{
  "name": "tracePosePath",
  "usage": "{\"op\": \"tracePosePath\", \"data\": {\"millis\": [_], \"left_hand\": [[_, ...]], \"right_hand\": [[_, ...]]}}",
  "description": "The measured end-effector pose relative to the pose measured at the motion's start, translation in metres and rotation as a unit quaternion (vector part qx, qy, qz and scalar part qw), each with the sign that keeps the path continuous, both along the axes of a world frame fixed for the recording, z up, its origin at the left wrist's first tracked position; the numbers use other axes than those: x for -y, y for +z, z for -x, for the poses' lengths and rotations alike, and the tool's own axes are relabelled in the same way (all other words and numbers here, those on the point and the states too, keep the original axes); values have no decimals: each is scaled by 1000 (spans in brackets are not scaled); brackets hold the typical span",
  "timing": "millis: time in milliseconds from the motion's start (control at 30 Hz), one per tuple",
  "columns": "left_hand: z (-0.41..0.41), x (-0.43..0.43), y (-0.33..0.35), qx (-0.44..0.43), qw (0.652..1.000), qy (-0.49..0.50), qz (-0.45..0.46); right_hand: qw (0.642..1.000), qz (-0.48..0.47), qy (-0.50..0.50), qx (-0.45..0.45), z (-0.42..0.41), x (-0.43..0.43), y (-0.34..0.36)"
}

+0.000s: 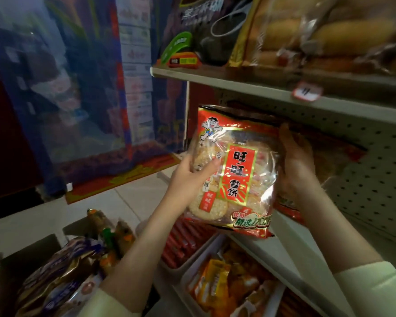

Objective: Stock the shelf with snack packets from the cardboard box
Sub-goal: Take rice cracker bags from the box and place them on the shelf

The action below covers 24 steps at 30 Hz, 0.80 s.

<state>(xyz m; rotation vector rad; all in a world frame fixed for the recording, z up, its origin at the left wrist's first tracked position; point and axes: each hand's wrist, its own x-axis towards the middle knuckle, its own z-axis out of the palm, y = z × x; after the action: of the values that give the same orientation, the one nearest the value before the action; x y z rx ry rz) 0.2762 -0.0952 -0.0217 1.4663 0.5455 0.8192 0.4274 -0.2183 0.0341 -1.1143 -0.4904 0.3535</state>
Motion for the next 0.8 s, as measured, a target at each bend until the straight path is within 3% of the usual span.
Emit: {"op": "tracePosePath", "data": {"millis": [100,467,633,800], "left_hand": [[-22,11,6,6,1000,-27,3],[-71,60,4,-136,981,-118,-72],[-80,68,0,-77,992,-97,-21],[-98,70,-3,-85,991,-79,-61]], "right_hand": [[998,51,30,9,-9,21,-6],[991,68,-100,52,-45,74,-3],[999,46,-21,12,-41,89,-9],[993,55,100,12,-45,104,-28]]}}
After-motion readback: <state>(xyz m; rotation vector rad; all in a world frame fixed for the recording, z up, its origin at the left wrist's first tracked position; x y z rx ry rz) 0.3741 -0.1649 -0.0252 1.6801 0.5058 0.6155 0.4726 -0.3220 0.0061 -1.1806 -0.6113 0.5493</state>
